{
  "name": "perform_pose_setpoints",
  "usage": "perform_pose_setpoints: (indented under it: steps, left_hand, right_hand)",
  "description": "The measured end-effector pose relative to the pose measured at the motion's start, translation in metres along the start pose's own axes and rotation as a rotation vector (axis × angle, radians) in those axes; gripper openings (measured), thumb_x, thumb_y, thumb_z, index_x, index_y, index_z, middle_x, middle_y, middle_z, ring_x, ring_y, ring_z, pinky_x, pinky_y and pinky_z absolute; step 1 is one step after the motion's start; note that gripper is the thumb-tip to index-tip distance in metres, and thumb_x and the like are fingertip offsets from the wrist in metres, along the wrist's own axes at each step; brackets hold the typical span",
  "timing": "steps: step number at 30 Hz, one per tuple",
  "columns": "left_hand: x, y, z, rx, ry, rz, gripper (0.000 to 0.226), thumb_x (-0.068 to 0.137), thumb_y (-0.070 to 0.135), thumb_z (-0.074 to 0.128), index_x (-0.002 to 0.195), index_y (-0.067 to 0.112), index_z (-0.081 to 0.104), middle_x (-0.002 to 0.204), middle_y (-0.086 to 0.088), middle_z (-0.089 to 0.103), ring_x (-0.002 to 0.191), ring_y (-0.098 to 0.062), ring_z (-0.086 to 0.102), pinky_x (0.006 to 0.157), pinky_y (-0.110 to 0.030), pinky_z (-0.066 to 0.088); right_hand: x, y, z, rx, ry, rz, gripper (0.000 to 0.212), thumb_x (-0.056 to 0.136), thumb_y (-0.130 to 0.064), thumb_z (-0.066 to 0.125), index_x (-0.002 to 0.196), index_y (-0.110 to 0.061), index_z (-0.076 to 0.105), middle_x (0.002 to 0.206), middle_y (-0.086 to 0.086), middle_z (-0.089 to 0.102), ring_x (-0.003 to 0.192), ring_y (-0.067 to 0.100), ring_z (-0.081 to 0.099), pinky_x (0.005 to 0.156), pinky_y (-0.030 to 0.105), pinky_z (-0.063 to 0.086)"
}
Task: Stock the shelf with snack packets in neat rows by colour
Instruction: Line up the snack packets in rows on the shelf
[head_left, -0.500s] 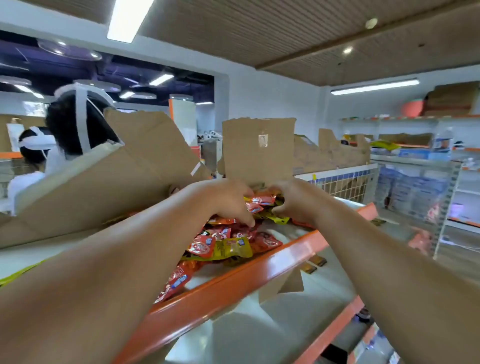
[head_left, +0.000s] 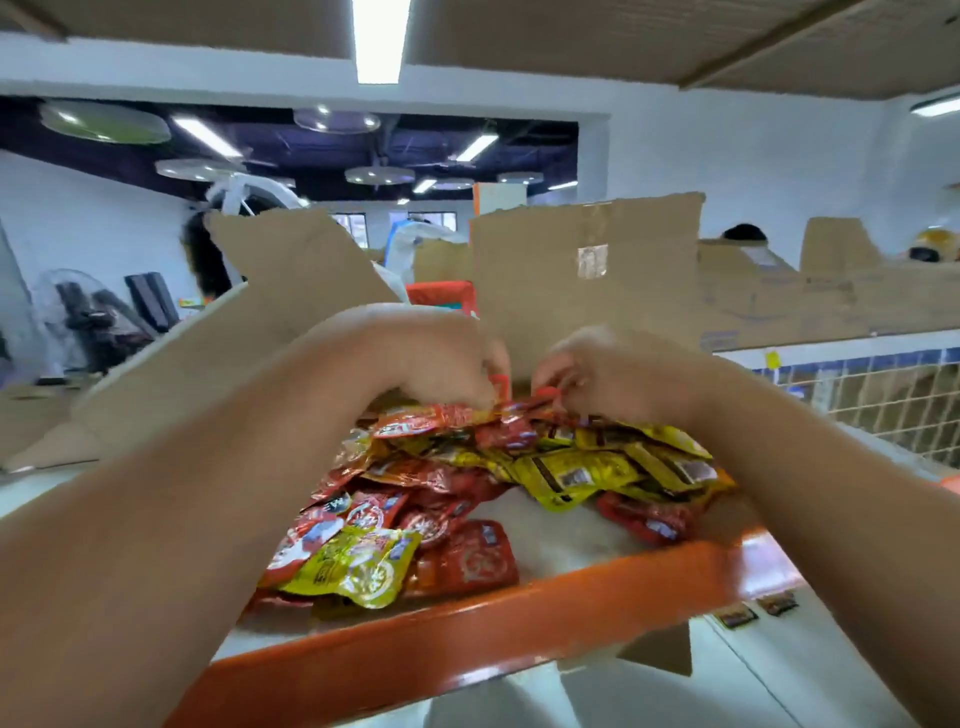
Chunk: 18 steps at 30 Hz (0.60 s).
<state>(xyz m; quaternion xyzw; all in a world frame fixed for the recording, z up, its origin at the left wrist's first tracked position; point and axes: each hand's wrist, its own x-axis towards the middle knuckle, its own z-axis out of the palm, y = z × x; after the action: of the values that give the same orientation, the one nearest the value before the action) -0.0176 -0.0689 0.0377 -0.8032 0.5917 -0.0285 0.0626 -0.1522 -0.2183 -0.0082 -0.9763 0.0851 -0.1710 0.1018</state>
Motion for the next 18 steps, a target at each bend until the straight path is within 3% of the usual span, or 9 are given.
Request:
perform_pose_setpoints:
  steps: [3, 5, 7, 9, 10, 12, 15, 16, 18]
  left_hand:
    - [0.009, -0.008, -0.003, -0.125, 0.215, -0.090, 0.015, 0.092, 0.040, 0.064, 0.098, 0.027, 0.067, 0.081, 0.005, 0.061, 0.076, -0.018, 0.059, 0.061, -0.027, 0.042]
    - [0.014, -0.013, 0.001, -0.319, 0.352, -0.136, 0.013, 0.091, 0.039, 0.075, 0.098, 0.033, 0.067, 0.081, 0.008, 0.059, 0.070, -0.014, 0.056, 0.055, -0.025, 0.039]
    - [0.019, -0.014, 0.002, -0.576, 0.474, -0.171, 0.023, 0.084, 0.037, 0.084, 0.099, 0.032, 0.068, 0.086, 0.009, 0.065, 0.070, -0.007, 0.058, 0.056, -0.022, 0.041]
    - [0.023, -0.014, 0.003, -0.810, 0.537, -0.184, 0.019, 0.082, 0.031, 0.086, 0.092, 0.026, 0.072, 0.078, 0.008, 0.067, 0.066, -0.007, 0.059, 0.059, -0.024, 0.043]
    - [0.024, -0.011, 0.004, -0.880, 0.519, -0.191, 0.017, 0.082, 0.029, 0.086, 0.090, 0.024, 0.073, 0.074, 0.006, 0.067, 0.066, -0.010, 0.060, 0.059, -0.026, 0.043]
    - [0.031, -0.007, 0.012, -0.815, 0.408, -0.230, 0.022, 0.078, 0.038, 0.089, 0.091, 0.026, 0.075, 0.084, -0.001, 0.071, 0.075, -0.018, 0.063, 0.067, -0.032, 0.045]
    - [0.049, 0.000, 0.044, -0.500, 0.311, -0.330, 0.041, 0.069, 0.055, 0.090, 0.098, 0.031, 0.074, 0.094, 0.006, 0.075, 0.095, -0.015, 0.068, 0.098, -0.039, 0.048]
    - [0.052, 0.003, 0.052, -0.429, 0.301, -0.355, 0.044, 0.072, 0.058, 0.087, 0.105, 0.033, 0.072, 0.096, 0.009, 0.074, 0.096, -0.013, 0.066, 0.101, -0.037, 0.048]
    - [0.051, 0.009, 0.058, -0.335, 0.296, -0.386, 0.043, 0.079, 0.062, 0.079, 0.114, 0.040, 0.068, 0.106, 0.012, 0.069, 0.094, -0.009, 0.063, 0.086, -0.031, 0.051]
  right_hand:
    - [0.007, 0.024, -0.014, 0.127, 0.075, -0.078, 0.009, 0.086, -0.004, 0.071, 0.087, 0.005, 0.069, 0.081, 0.025, 0.063, 0.065, 0.024, 0.056, 0.064, 0.034, 0.050]
    - [0.012, 0.035, -0.018, 0.251, 0.148, -0.099, 0.018, 0.086, -0.027, 0.070, 0.085, -0.009, 0.068, 0.080, 0.014, 0.067, 0.070, 0.025, 0.062, 0.071, 0.045, 0.055]
    - [0.016, 0.043, -0.024, 0.440, 0.222, -0.082, 0.024, 0.080, -0.039, 0.070, 0.095, -0.020, 0.071, 0.095, 0.013, 0.074, 0.086, 0.033, 0.070, 0.079, 0.051, 0.056]
    - [0.018, 0.050, -0.034, 0.589, 0.284, -0.063, 0.007, 0.087, -0.025, 0.072, 0.094, -0.025, 0.073, 0.098, 0.017, 0.072, 0.080, 0.033, 0.065, 0.070, 0.042, 0.049]
    - [0.020, 0.054, -0.039, 0.604, 0.291, -0.045, 0.008, 0.090, -0.018, 0.071, 0.094, -0.025, 0.072, 0.096, 0.016, 0.072, 0.078, 0.029, 0.062, 0.068, 0.040, 0.046]
    - [0.025, 0.063, -0.040, 0.556, 0.204, 0.030, 0.016, 0.092, -0.015, 0.070, 0.105, -0.023, 0.071, 0.097, 0.007, 0.070, 0.082, 0.026, 0.061, 0.069, 0.038, 0.048]
    - [0.032, 0.071, -0.018, 0.170, -0.001, 0.147, 0.033, 0.090, -0.022, 0.072, 0.123, -0.019, 0.066, 0.096, -0.002, 0.060, 0.081, 0.018, 0.057, 0.059, 0.026, 0.045]
    - [0.031, 0.073, -0.009, 0.076, -0.073, 0.161, 0.028, 0.090, -0.028, 0.072, 0.116, -0.021, 0.065, 0.093, -0.004, 0.061, 0.076, 0.015, 0.057, 0.056, 0.024, 0.041]
    - [0.027, 0.075, 0.000, -0.034, -0.155, 0.138, 0.027, 0.090, -0.043, 0.069, 0.107, -0.024, 0.065, 0.096, -0.006, 0.067, 0.081, 0.014, 0.061, 0.066, 0.026, 0.047]
